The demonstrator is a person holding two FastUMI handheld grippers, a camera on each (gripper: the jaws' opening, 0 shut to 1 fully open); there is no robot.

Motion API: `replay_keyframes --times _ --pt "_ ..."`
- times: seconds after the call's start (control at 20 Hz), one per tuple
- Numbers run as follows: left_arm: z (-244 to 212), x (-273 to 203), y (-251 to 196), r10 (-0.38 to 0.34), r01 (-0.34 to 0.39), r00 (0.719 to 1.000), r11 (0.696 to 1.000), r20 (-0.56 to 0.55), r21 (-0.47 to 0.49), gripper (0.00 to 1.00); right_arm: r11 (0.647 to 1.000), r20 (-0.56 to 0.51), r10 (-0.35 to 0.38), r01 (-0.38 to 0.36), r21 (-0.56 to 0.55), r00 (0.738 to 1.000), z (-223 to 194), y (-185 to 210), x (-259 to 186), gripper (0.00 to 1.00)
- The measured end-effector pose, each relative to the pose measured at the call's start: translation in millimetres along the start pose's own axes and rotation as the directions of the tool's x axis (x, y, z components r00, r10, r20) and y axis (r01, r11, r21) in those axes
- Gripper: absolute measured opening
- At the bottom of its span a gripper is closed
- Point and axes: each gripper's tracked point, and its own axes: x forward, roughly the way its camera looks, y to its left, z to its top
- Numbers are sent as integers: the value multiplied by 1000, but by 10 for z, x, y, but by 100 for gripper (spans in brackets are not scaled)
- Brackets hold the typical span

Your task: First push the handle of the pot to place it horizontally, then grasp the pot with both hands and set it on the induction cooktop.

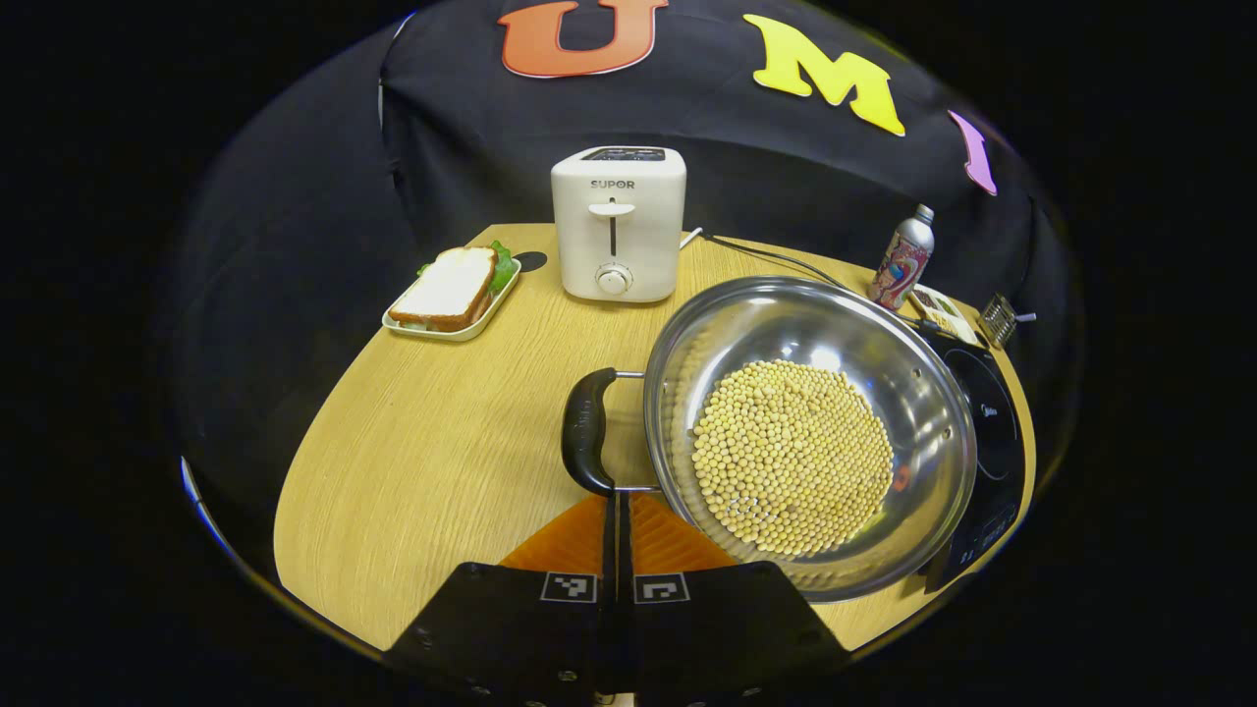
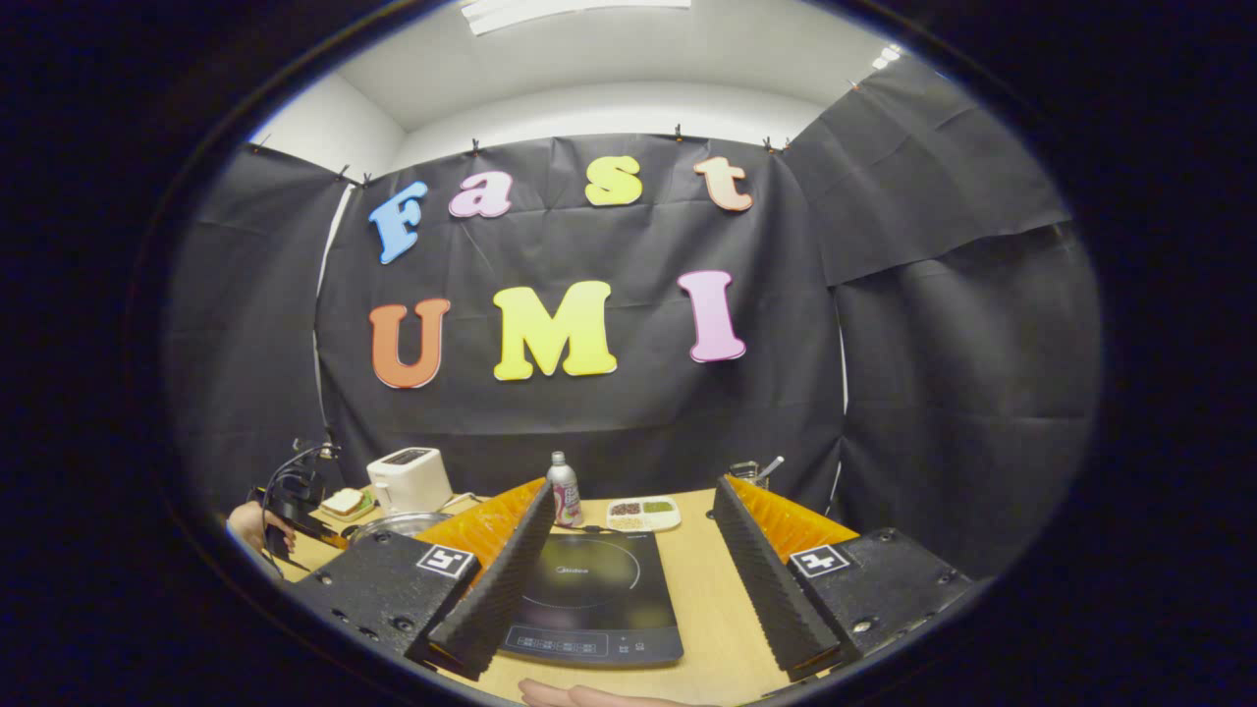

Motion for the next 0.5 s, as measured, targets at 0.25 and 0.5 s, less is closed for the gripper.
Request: replay_keyframes --times 0.25,0.5 --pt "118 124 43 13 -13 1000 1000 16 -19 10 1000 -14 -23 23 18 1000 -37 24 4 100" --pt "105 56 58 18 -16 1000 999 26 -51 0 1000 -25 -27 27 2 999 -30 68 -39 100"
